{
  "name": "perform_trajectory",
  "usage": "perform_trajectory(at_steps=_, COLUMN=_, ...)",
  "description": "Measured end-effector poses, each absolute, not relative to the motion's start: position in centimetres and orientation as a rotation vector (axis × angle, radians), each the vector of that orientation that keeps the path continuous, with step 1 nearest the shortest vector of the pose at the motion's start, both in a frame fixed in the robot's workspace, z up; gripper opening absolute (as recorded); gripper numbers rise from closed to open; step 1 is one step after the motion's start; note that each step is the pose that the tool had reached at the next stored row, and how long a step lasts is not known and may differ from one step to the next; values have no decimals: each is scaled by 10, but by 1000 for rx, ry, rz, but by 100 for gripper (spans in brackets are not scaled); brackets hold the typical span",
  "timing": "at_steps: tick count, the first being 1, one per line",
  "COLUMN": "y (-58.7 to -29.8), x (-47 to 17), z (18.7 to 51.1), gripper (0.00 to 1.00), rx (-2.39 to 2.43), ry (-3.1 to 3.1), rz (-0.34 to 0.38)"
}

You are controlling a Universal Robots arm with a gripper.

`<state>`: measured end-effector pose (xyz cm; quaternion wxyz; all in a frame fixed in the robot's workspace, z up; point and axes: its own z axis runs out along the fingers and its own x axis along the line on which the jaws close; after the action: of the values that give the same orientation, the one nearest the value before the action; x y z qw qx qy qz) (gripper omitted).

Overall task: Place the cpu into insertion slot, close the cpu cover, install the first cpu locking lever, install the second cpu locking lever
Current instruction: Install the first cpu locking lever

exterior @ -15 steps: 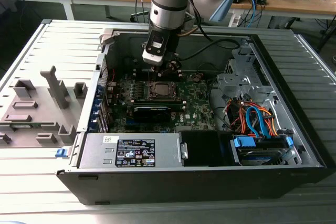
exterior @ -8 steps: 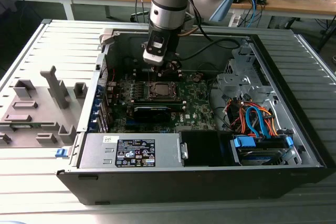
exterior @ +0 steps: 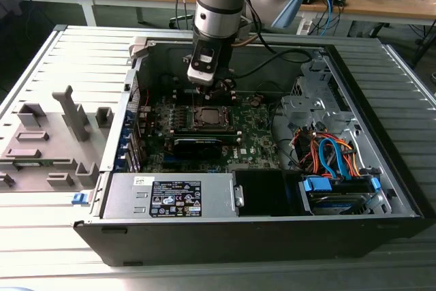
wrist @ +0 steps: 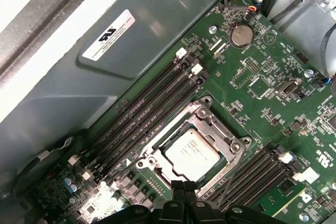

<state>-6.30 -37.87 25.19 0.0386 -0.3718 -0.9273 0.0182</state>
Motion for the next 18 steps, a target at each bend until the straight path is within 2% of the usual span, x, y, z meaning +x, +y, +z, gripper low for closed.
perform_trajectory(at_steps=18, y=-379, x=-63, z=252, gripper=11, rx=-1036, ry=-2885, rz=60)
